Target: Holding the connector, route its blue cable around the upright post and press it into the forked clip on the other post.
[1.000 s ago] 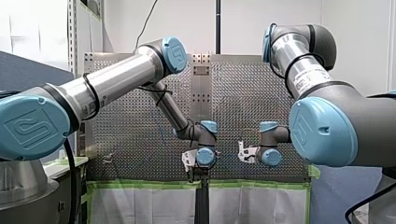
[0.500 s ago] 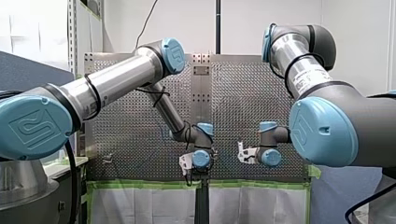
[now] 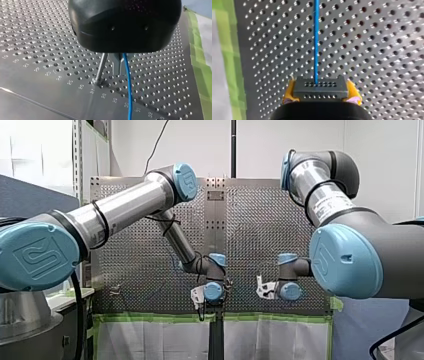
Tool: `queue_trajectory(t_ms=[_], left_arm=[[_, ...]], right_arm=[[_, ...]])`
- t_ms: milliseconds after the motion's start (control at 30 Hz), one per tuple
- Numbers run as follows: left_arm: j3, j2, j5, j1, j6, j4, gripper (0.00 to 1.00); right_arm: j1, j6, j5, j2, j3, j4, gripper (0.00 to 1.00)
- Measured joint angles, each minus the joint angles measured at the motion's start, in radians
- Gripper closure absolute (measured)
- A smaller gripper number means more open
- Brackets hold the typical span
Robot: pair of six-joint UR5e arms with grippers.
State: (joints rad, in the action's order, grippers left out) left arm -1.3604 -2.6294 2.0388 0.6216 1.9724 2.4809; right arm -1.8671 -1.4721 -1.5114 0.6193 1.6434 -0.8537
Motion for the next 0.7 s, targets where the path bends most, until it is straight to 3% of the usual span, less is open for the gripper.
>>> queue_trajectory(t_ms=[433, 533, 600, 633, 700], left_arm=[[0.015, 0.000, -0.068, -0.036, 0.006, -0.009, 0.94], [0.016, 0.000, -0.069, -0.041, -0.001, -0.009, 0.86], [0.016, 0.000, -0.065, -0.042, -0.010, -0.008, 0.66], [0.016, 0.000, -0.059, -0.043, -0.018, -0.007, 0.66], [0.016, 0.000, -0.047, -0.044, -0.032, -0.005, 0.49]], right_arm=[[0.001, 0.003, -0.010, -0.009, -0.044, 0.047, 0.88], [0.001, 0.003, -0.010, -0.010, -0.045, 0.048, 0.88], [0.001, 0.004, -0.010, -0.010, -0.046, 0.048, 0.88], [0.001, 0.004, -0.009, -0.009, -0.046, 0.048, 0.88], [0.001, 0.004, -0.009, -0.009, -0.046, 0.048, 0.88]])
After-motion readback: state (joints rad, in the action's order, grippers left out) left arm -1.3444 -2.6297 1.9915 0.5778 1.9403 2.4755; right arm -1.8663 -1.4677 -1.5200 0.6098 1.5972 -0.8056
